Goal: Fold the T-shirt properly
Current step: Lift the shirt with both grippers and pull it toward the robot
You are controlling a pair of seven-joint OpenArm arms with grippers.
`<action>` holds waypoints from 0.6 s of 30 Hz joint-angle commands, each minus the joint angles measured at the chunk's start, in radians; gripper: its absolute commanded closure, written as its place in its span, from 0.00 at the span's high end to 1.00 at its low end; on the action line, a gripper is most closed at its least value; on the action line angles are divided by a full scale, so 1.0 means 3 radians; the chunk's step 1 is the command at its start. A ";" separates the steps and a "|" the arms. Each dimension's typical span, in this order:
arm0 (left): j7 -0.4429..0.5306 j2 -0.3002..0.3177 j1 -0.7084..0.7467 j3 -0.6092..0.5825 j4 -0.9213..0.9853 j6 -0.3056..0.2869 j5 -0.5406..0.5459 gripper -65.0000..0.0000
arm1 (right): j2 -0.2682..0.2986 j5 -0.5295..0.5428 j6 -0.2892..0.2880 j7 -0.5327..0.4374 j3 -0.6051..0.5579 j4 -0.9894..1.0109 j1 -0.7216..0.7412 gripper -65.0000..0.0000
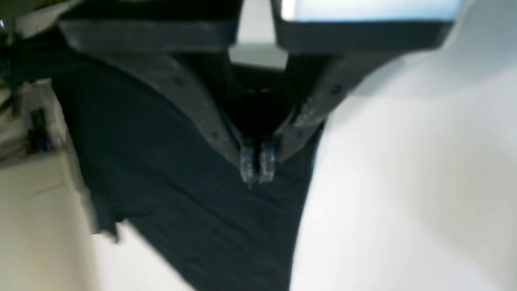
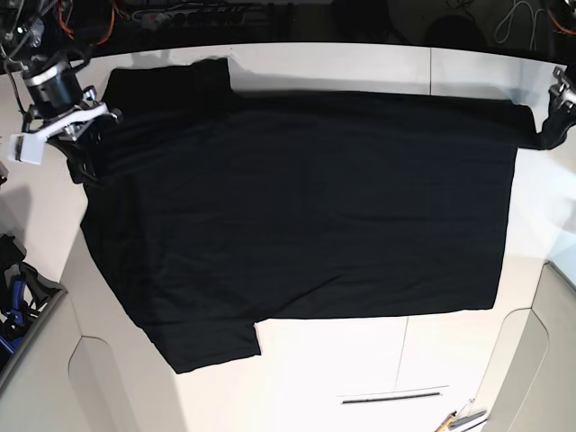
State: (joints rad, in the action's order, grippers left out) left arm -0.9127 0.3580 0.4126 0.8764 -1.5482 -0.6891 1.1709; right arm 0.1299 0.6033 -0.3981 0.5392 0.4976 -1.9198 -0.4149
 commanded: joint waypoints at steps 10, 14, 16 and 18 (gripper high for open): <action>0.0637 0.0137 -0.0510 -0.0173 -0.0024 -0.0030 -0.0940 0.00 | 0.0027 -0.0305 0.0181 -0.0228 -0.0066 0.0819 0.0874 0.00; 0.0637 0.0137 -0.0516 -0.0178 -0.0024 -0.0030 -0.0944 0.00 | 0.0025 -0.0301 0.0167 -0.0228 -0.0075 0.1153 0.1022 0.00; 0.0636 0.0136 -0.0516 -0.0179 -0.0024 -0.0030 -0.0951 0.00 | 0.0025 -0.0301 0.0168 -0.0228 -0.0075 0.1255 0.1067 0.00; 0.0605 0.0139 -0.0515 -0.0179 -0.0024 -0.0030 -0.0952 0.00 | 0.0025 -0.0278 0.0167 -0.0228 -0.0075 0.1272 0.1068 0.00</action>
State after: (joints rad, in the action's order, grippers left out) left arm -0.7517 0.3798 0.2630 0.8154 -1.5433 -0.6895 0.8711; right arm 0.1268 0.5030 -0.3431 0.4988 0.4721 -1.5219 -0.1051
